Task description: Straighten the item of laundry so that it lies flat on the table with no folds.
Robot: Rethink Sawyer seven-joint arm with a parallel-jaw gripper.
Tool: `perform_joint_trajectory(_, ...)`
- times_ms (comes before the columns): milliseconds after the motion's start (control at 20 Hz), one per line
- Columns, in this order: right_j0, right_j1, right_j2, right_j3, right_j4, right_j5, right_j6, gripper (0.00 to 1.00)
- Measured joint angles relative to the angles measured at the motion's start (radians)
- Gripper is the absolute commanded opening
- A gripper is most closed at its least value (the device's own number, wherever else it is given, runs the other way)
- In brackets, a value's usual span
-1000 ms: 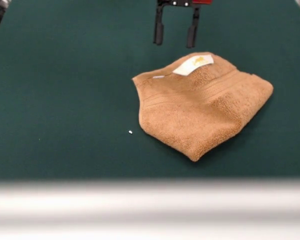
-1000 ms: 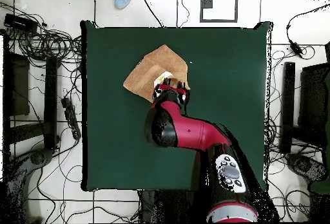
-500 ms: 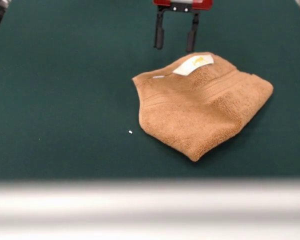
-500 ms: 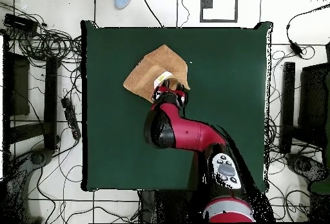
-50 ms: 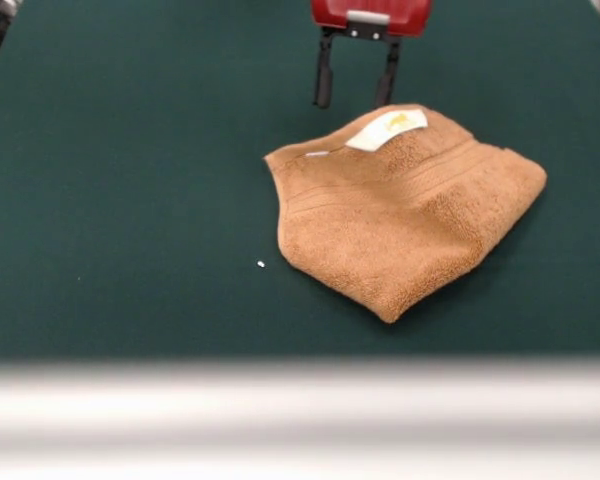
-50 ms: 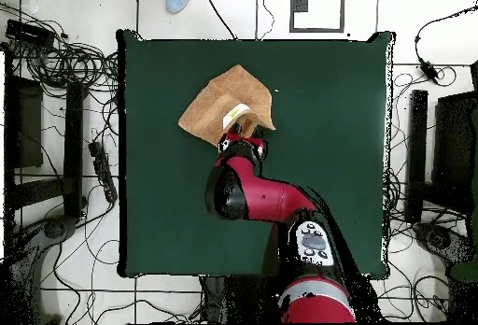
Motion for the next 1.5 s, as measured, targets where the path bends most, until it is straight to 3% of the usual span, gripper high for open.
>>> perform_joint_trajectory(350,0.022,0.021,-0.009,0.0,0.0,-0.002,0.0,1.0)
perform_joint_trajectory(800,0.027,-0.022,-0.011,-0.002,-0.001,-0.051,0.0,1.0)
perform_joint_trajectory(1200,0.1,-0.069,-0.072,-0.019,0.015,-0.191,0.0,1.0)
perform_joint_trajectory(1500,0.178,-0.048,-0.133,-0.08,0.059,-0.279,0.0,1.0)
